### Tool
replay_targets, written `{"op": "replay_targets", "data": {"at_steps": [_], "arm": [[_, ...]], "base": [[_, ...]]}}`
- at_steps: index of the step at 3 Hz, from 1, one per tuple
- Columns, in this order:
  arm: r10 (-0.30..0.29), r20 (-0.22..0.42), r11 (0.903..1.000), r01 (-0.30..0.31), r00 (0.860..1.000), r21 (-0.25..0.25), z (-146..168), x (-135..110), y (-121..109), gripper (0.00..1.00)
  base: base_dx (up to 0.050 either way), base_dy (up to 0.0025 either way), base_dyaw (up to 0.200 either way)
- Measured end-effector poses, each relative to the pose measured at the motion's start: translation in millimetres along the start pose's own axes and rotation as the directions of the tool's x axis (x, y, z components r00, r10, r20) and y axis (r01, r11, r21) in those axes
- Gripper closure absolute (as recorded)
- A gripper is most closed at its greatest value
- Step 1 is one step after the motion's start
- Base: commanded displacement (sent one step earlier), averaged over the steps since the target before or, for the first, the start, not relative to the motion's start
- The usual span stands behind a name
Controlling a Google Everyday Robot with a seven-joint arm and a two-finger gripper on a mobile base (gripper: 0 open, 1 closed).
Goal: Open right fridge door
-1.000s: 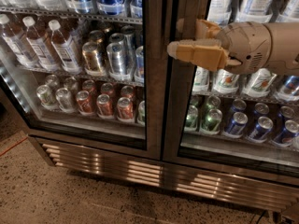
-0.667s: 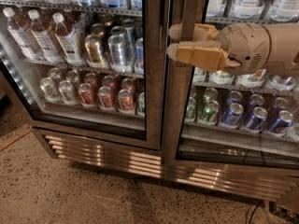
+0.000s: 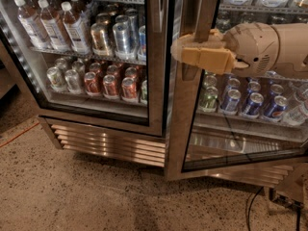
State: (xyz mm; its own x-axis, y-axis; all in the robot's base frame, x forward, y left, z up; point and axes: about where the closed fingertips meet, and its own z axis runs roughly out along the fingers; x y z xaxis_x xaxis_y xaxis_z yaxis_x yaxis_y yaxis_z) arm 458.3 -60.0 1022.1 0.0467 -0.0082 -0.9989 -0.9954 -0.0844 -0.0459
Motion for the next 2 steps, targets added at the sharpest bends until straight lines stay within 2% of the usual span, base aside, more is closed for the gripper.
{"op": "replay_targets", "data": {"at_steps": [2], "arm": [[0.0, 0.0, 1.0, 0.0, 1.0, 0.0, 0.0, 0.0, 0.0, 1.0]], "base": [[-0.05, -0.00003, 0.0]]}}
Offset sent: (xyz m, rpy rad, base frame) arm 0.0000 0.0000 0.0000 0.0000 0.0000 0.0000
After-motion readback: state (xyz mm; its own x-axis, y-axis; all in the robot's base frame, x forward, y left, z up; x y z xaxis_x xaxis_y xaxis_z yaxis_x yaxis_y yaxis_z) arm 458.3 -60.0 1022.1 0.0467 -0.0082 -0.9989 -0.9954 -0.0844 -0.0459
